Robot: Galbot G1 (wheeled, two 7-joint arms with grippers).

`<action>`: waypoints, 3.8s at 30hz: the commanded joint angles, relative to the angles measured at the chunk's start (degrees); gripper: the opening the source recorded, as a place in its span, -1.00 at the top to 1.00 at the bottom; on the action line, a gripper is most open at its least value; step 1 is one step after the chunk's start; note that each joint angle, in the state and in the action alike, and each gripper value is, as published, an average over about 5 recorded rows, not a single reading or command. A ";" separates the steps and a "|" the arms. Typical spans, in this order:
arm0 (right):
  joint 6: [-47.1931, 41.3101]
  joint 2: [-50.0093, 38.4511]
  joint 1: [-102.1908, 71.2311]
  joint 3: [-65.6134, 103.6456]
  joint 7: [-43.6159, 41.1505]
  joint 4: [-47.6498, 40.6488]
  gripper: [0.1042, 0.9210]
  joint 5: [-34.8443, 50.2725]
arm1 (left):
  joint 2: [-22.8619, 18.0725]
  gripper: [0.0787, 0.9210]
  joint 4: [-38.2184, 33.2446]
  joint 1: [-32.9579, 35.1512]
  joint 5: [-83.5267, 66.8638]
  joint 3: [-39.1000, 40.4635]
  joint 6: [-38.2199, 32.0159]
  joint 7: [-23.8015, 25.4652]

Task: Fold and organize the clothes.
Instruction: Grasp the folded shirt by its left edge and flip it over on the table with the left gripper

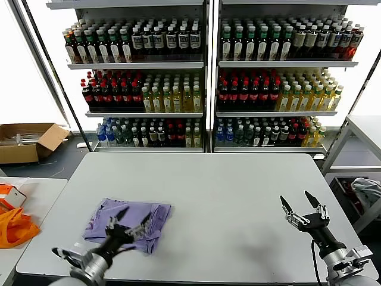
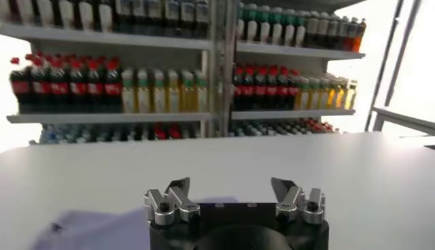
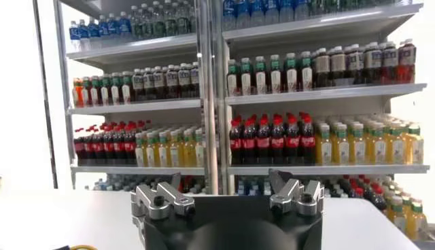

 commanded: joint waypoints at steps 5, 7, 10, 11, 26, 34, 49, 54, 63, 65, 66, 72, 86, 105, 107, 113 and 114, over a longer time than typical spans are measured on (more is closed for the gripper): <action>0.21 0.54 0.00 -0.88 -0.03 0.49 -0.76 -0.50 | 11.34 -0.76 23.60 -8.30 -14.74 -12.24 5.41 2.78; 0.31 0.66 -0.18 -0.83 -0.07 0.50 -0.76 -0.72 | 10.33 -0.77 24.88 -8.86 -14.58 -11.02 5.19 3.13; 0.40 0.80 -0.47 -0.53 -0.09 0.59 -0.76 -0.80 | 8.55 -0.77 26.20 -9.27 -13.32 -9.14 4.70 3.85; 0.39 0.83 -0.54 -0.43 -0.08 0.64 -0.76 -0.78 | 8.03 -0.77 26.54 -9.28 -12.85 -8.53 4.55 3.96; 0.61 1.21 -0.95 0.12 -0.07 0.05 -0.76 -0.79 | 1.70 -0.77 24.73 -8.83 -7.82 -3.24 3.80 4.44; 1.55 1.21 -1.53 0.46 -0.38 -0.37 -0.76 -0.64 | 1.07 -0.75 23.89 -7.50 -6.66 -2.21 3.64 5.21; 2.41 0.67 -1.54 0.57 -0.82 -0.60 -0.76 -0.13 | 0.46 0.17 23.50 -6.57 -3.60 -2.66 -1.62 5.32; 2.68 0.91 -1.44 0.30 -0.93 -0.65 -0.76 -0.06 | -0.11 0.52 23.34 -6.42 -3.62 -4.16 -3.04 4.35; 3.00 0.79 -1.68 0.75 -0.98 -0.48 -0.76 0.49 | 6.67 0.85 26.19 -4.51 -3.15 -17.46 -6.48 7.13; 3.12 0.76 -1.70 0.77 -0.98 -0.55 -0.76 0.62 | 10.08 0.85 27.54 -3.58 -2.49 -21.90 -7.09 8.55; 3.19 0.77 -1.68 0.73 -0.97 -0.60 -0.76 0.63 | 11.45 0.85 28.07 -3.32 -2.29 -23.62 -7.19 9.07; 3.51 1.02 -1.29 0.40 -0.85 -0.93 -0.76 1.09 | 18.34 0.85 28.98 -0.63 3.45 -31.83 -8.80 15.00; 4.82 1.44 -1.58 1.35 -0.57 -2.66 -0.76 2.62 | 9.06 0.85 13.54 3.64 19.56 -28.39 -8.53 16.00; 2.92 0.68 -5.50 2.49 0.60 1.59 -0.76 2.17 | -6.66 0.85 7.01 -18.02 -2.42 31.96 9.24 -24.47; 2.63 0.92 -5.27 1.58 0.88 1.59 -0.76 1.66 | -9.58 0.85 11.02 -20.58 -2.48 34.05 9.03 -25.69; -0.91 0.94 -4.65 -2.48 3.67 3.12 -0.76 -0.17 | -15.69 0.85 15.85 -25.03 -3.62 35.18 8.90 -27.15; -2.90 0.97 -4.41 -3.46 5.01 3.67 -0.76 -0.97 | -16.01 0.85 16.04 -25.56 -3.38 35.23 9.00 -27.07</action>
